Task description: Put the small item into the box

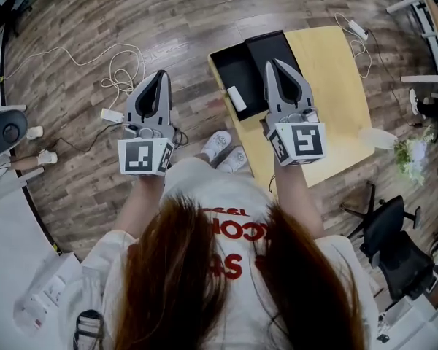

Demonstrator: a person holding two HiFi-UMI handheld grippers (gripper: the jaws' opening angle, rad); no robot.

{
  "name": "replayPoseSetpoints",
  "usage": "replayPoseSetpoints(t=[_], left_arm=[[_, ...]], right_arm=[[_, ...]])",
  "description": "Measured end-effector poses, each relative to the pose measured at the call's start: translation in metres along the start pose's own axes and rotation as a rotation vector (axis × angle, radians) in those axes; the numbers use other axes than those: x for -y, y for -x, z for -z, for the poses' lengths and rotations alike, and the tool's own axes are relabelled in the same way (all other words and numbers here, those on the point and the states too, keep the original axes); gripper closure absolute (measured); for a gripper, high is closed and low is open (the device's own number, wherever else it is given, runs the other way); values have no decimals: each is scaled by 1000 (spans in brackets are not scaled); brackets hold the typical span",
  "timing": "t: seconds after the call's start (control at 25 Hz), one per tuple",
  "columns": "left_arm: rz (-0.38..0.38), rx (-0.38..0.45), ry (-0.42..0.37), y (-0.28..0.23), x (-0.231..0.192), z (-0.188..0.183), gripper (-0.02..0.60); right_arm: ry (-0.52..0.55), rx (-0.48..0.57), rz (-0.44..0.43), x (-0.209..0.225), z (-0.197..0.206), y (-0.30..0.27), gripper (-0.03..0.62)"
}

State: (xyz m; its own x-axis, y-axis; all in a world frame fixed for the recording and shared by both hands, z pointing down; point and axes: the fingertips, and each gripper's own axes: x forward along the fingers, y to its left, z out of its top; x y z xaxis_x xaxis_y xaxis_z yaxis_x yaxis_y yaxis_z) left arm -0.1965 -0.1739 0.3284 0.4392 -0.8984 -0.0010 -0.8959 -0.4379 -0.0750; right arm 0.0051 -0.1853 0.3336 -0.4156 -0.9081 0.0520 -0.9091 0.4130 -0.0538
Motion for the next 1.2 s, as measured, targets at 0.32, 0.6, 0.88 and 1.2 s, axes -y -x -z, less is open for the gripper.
replayPoseSetpoints(t=[0.32,0.6,0.88,1.2], left_arm=[[174,21,-5,-36,51,-12,575],[400,50,2,-67,133,-21,575],[612,76,18,-81,218,-28,575],[725,86,32,-80,270,-32,575]], right_arm=[[-8,16,186,44,-7,57,589],[-14,31,430,92,-7,143,589],[-7,41,659,117,-7,231,589],[-19,41,781,126,-6,280,589]])
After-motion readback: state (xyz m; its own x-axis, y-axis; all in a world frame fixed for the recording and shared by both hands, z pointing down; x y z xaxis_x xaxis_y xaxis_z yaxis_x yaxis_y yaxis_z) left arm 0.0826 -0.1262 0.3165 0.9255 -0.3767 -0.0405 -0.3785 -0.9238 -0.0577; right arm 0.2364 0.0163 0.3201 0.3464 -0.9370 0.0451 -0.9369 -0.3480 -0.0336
